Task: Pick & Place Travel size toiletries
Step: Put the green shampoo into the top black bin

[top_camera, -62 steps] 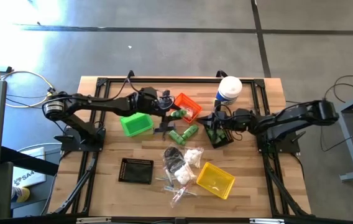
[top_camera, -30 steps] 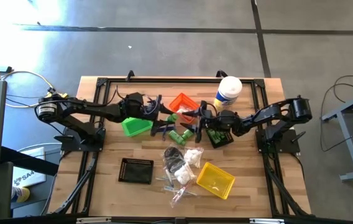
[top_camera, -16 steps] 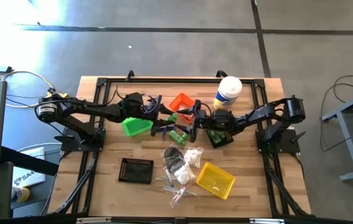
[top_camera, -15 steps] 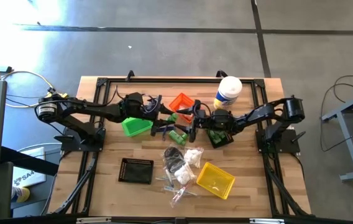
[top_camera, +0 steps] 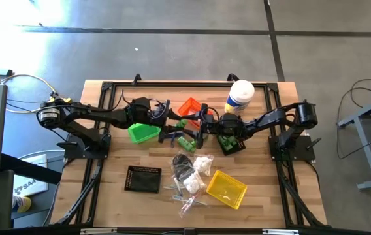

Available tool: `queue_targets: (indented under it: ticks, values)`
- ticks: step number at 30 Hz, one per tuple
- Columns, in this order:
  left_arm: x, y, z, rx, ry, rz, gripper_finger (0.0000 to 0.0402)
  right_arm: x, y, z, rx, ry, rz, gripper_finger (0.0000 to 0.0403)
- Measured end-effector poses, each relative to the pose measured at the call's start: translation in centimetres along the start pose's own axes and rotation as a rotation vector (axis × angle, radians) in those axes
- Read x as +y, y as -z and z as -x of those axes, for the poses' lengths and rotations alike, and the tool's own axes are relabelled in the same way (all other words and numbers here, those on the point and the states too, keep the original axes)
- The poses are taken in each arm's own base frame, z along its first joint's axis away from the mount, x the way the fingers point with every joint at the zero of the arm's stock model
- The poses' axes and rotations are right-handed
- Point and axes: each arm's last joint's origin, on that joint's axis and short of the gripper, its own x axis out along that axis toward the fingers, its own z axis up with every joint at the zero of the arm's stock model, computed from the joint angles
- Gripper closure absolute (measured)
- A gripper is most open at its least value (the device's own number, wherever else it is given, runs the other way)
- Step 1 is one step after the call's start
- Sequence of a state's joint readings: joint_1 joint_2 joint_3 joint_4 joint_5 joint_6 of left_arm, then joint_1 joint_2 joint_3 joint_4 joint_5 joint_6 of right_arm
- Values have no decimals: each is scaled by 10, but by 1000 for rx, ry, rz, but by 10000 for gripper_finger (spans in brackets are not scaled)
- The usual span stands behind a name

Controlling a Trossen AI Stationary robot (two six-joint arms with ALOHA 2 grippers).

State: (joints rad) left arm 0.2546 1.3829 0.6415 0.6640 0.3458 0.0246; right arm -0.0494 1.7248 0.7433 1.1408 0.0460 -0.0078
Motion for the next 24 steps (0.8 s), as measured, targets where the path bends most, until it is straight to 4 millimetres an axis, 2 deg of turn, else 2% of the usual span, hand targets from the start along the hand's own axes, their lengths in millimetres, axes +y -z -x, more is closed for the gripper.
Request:
queue_targets:
  ticks: [7, 24]
  values:
    - [0, 0, 0, 0, 3, 0, 222, 0, 0, 0, -1, 4, -2, 213]
    - [0, 0, 0, 2, 0, 4, 222, 0, 0, 0, 0, 7, 5, 314]
